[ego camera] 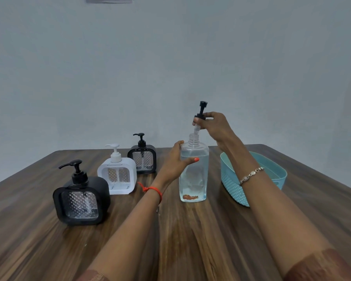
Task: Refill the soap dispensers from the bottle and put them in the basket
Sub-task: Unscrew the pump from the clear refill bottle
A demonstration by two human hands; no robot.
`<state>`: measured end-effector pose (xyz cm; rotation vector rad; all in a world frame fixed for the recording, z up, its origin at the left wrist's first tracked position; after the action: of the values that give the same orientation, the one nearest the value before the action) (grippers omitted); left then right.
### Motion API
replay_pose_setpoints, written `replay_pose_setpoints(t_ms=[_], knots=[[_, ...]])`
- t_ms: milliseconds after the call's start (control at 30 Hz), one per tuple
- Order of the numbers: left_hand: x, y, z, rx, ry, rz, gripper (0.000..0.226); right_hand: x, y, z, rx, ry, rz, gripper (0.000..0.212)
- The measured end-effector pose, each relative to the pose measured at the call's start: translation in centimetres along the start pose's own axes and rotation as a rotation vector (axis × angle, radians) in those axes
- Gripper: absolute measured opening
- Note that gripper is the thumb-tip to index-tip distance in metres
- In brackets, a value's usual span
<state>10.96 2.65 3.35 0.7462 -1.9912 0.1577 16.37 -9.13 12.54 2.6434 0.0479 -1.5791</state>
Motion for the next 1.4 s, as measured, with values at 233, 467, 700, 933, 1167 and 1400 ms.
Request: replay_pose_setpoints(t_ms=[233, 467, 700, 933, 1167, 1400], knots=[[-0.1, 0.0, 0.0, -0.005, 0.001, 0.022, 0.056, -1.9, 0.6, -0.4, 0.139, 0.045, -0.108, 0.024], [-0.1, 0.0, -0.1, -0.005, 0.001, 0.029, 0.056, -4.7, 2.1, -0.4, 0.299, 0.159, -0.107, 0.023], [-0.1, 0.0, 0.1, -0.009, 0.008, 0.034, 0.056, -8.0, 3.8, 0.1, 0.396, 0.259, -0.125, 0.027], [0.0, -0.1, 0.2, -0.011, -0.003, 0.009, 0.061, -8.3, 5.1, 0.5, 0.418, 0.263, -0.142, 0.032], [0.5, -0.1, 0.8, 0.013, -0.005, 0.046, 0.046, -7.3, 8.6, 3.2, 0.424, 0.353, -0.288, 0.009], [0.0, -0.3, 1.3, 0.022, 0.009, 0.14, 0.049, -2.1, 11.2, 6.1, 0.393, 0.403, -0.273, 0.022]])
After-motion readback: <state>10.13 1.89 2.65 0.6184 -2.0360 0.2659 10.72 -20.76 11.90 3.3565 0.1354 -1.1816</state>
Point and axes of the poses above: each hand's wrist, its own z-axis away from the middle knuckle, its own y-axis out of the back of the hand, x = y × z, the point moved 5 cm from there along -z, towards the middle knuckle, and after that the axes turned 14 degrees about x, right-handed, at the moved point
